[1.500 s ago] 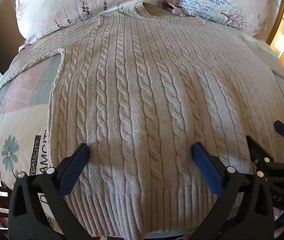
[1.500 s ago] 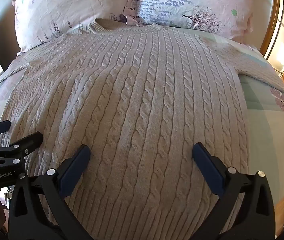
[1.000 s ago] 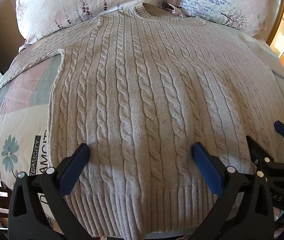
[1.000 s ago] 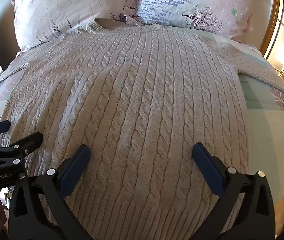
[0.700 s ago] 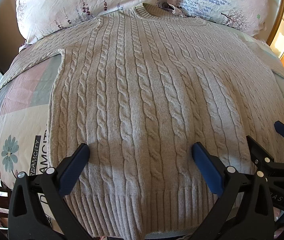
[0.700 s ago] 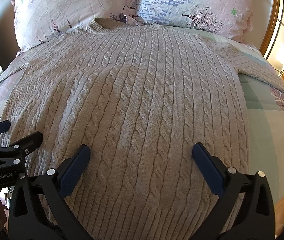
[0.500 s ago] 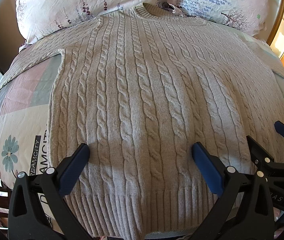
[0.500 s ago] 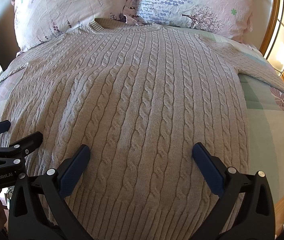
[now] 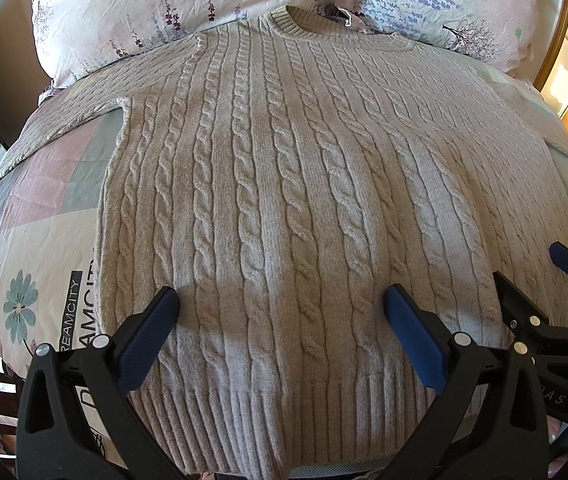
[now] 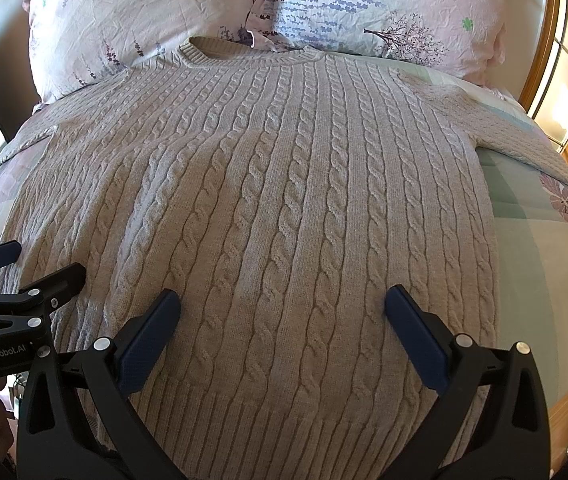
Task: Fold small clothes
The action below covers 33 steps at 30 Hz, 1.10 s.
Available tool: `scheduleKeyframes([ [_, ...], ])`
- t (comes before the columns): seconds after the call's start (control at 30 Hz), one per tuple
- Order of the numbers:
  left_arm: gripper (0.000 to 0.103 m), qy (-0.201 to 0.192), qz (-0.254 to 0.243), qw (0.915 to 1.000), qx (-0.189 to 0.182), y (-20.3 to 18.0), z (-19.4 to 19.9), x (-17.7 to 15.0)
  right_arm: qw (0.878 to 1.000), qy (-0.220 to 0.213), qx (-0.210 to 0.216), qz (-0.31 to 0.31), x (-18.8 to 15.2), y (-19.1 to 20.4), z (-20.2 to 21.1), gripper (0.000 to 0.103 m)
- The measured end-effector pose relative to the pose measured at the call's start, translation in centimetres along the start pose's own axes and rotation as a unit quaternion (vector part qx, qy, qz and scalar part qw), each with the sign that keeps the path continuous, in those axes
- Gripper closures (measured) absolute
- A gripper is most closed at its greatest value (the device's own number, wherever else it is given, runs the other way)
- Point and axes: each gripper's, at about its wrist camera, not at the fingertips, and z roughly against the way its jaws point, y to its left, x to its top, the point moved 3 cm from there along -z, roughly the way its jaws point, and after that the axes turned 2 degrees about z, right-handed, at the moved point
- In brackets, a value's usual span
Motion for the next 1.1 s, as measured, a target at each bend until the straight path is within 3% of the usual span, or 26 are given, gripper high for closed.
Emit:
scheduleKeyframes([
  [1.1,0.002,-0.003,-0.002,1.0000,0.000,0.06,0.27,0.46,1.000,-0.001,0.000,0.000,0.04,0.00,0.03,0.001],
])
